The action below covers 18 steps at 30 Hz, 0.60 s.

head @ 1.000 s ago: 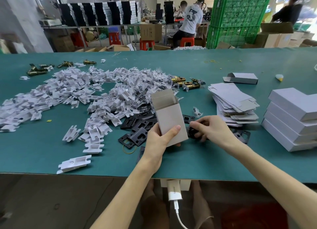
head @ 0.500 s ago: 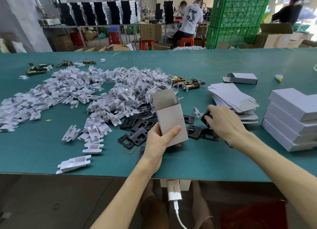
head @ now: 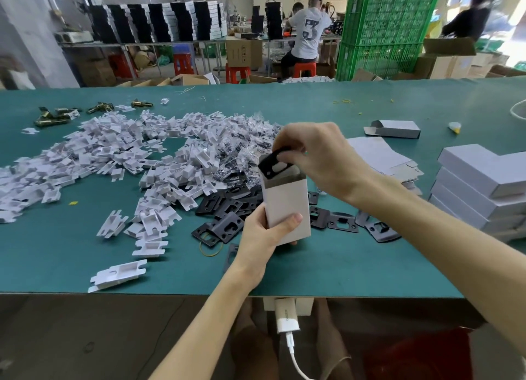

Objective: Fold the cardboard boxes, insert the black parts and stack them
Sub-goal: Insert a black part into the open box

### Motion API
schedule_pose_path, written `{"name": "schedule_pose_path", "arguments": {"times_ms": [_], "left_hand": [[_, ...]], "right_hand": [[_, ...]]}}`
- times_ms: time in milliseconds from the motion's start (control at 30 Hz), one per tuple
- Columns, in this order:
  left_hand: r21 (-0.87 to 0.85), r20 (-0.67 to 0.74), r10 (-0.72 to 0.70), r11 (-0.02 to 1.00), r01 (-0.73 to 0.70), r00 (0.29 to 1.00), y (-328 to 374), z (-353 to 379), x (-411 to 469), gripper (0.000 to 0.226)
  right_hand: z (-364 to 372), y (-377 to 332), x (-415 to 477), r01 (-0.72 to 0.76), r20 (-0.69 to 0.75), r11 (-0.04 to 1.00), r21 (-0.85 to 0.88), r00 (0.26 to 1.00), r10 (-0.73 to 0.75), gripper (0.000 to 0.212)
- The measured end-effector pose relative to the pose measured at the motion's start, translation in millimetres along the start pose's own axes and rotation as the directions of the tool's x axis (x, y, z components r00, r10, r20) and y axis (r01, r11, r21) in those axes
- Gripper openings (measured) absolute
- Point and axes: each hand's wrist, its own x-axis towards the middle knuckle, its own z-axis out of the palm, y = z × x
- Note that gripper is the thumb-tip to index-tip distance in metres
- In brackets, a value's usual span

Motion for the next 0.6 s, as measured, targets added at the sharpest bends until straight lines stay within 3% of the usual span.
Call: {"name": "schedule_pose_path", "arguments": {"times_ms": [133, 367, 500, 600], "left_hand": [[-0.026, -0.022, -0.005, 1.0, 0.005, 1.0, 1, 0, 0, 0.05], [-0.014, -0.003, -0.001, 1.0, 0.001, 1.0, 0, 0, 1, 0.049], [-0.016, 0.001, -0.001, 1.0, 0.001, 1.0, 0, 0, 1, 0.048], [-0.013, 0.009, 0.0, 1.0, 0.0, 1.0, 1, 0, 1, 0.045]], "right_hand": [[4, 3, -4, -0.049, 0.1, 0.998, -0.046, 0.994, 0.053, 0.006], [-7, 9, -8, -0.079, 0.026, 0.997, -0.005, 0.997, 0.079, 0.009], [-3, 11, -10, -0.033, 0.183, 0.981, -0.189, 0.981, 0.069, 0.005], [0, 12, -13, -0.027, 0.245, 0.973, -0.23, 0.966, 0.085, 0.012]]}}
